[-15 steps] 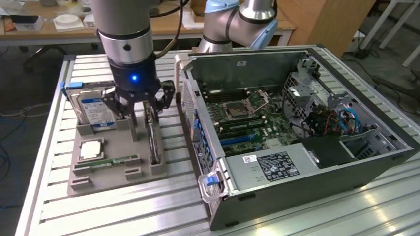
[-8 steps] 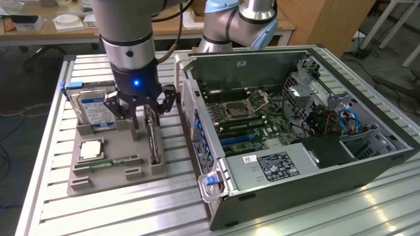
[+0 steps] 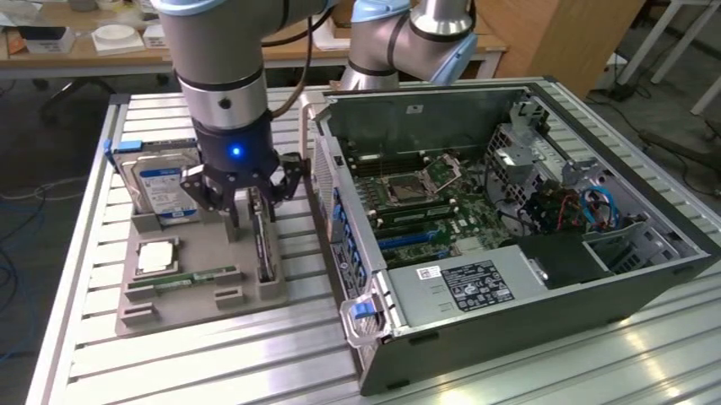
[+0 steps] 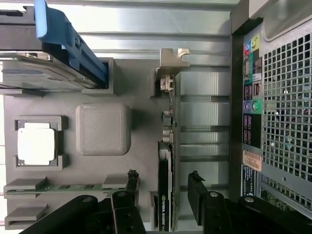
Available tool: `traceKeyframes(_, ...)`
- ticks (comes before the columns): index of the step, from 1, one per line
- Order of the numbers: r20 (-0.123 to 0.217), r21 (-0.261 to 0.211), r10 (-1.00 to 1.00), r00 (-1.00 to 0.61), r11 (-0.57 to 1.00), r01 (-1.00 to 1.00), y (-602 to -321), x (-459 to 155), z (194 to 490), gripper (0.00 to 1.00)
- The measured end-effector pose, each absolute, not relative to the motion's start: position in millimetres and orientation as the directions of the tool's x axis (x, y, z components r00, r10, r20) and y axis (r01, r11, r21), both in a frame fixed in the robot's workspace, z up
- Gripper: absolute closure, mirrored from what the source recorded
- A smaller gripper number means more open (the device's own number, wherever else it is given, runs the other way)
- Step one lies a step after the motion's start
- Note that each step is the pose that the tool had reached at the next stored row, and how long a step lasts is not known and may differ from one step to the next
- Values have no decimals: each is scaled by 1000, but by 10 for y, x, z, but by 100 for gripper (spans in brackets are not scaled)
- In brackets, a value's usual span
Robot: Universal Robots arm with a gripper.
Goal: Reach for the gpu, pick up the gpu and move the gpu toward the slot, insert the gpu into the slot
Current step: 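Pick up the gpu and move the gpu toward the slot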
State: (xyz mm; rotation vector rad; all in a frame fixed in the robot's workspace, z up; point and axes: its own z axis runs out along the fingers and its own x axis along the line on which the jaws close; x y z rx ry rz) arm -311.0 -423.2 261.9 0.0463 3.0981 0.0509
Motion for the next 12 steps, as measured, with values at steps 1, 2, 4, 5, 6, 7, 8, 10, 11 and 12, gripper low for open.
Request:
traceKeyframes(1,-42,33,31,-999,999,29,-4235,-3109,2607,47)
traceKeyframes(2,-42,33,31,-999,999,30,-4239,-3109,2594,47)
traceKeyframes(4,-42,33,33,-999,999,32,-4246,-3109,2567,47)
traceKeyframes(5,-43,33,34,-999,999,33,-4249,-3110,2554,47)
traceKeyframes(6,-43,33,36,-998,999,34,-4252,-3110,2542,47)
traceKeyframes(7,-43,33,37,-998,999,36,-4255,-3110,2530,47)
traceKeyframes(8,-43,33,39,-998,999,38,-4257,-3109,2519,47)
traceKeyframes(10,-43,33,44,-998,999,42,-4260,-3109,2496,47)
traceKeyframes(11,-43,33,47,-998,998,46,-4261,-3109,2486,47)
traceKeyframes(12,-43,33,53,-998,998,51,-4262,-3110,2478,47)
